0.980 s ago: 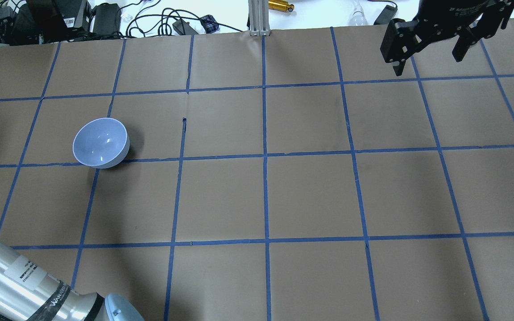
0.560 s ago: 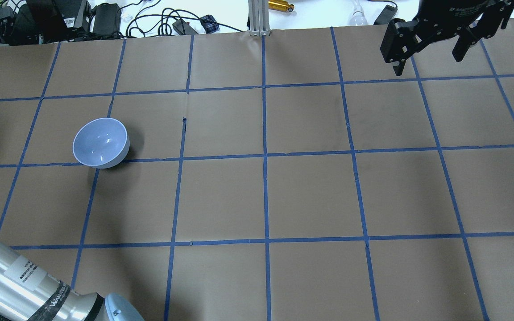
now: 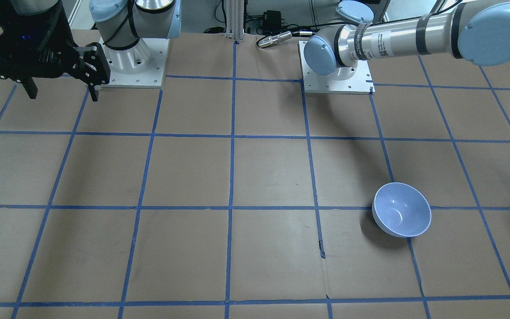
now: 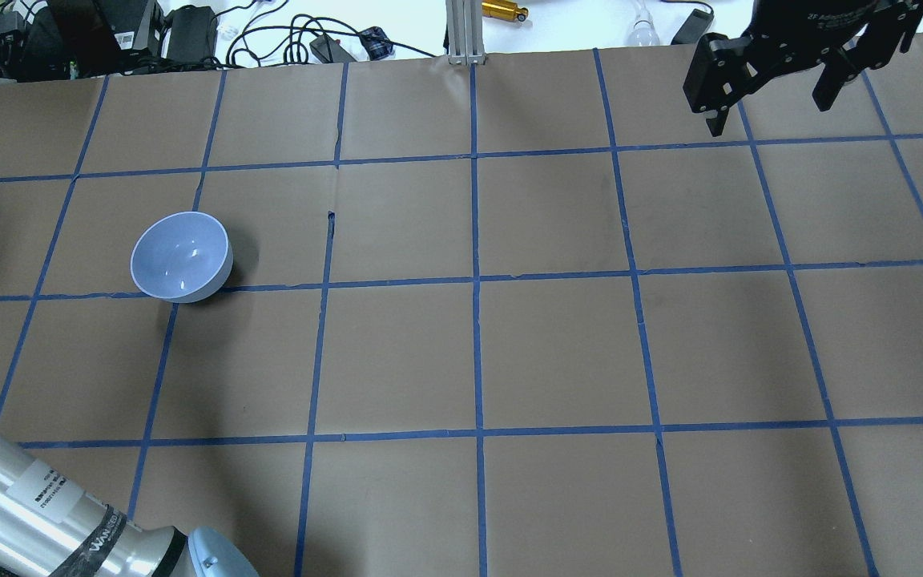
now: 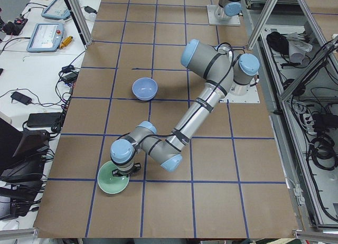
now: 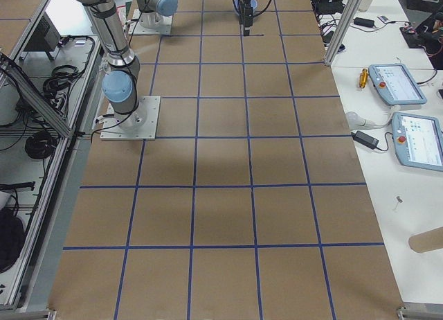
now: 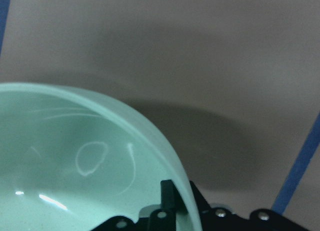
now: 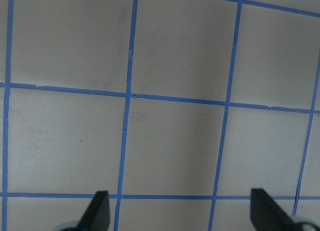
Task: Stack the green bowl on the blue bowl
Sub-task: 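Lower the left gripper onto the mint-green bowl rim and grasp it, then lift the green bowl with the left gripper and carry it over the blue bowl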
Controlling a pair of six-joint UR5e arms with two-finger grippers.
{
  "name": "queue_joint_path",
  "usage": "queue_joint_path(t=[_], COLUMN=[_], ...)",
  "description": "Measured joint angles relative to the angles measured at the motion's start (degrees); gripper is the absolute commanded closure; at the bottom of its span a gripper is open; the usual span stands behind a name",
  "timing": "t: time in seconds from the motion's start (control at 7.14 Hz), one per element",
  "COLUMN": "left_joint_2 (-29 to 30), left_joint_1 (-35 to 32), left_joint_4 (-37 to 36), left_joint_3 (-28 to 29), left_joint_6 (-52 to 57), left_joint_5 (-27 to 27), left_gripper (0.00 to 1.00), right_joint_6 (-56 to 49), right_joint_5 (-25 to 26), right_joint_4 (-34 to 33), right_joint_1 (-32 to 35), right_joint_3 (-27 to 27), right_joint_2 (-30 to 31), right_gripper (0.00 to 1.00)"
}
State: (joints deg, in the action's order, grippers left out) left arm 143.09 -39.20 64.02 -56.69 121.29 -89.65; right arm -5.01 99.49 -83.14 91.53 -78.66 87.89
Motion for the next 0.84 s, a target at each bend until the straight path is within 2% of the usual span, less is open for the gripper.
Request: queue_joint_path(t=[0.42,0.84], left_joint_2=[-1.50,-7.84], left_joint_1=[-0.15,-2.74], left_joint_4=[1.83,8.17], left_joint_3=[-0.22,-2.67], left_joint_6=[-1.28,-7.74], left_joint_5=[-0.12,-0.60], left_gripper=[1.00,1.00], right_joint_6=[0.00,0.00], right_joint_5=[0.00,0.00], right_joint_4=[0.00,0.00], right_joint_1=[0.01,0.00], right_joint_3=[0.00,0.00], right_joint_2=[0.00,0.00], right_gripper=[0.00,0.00])
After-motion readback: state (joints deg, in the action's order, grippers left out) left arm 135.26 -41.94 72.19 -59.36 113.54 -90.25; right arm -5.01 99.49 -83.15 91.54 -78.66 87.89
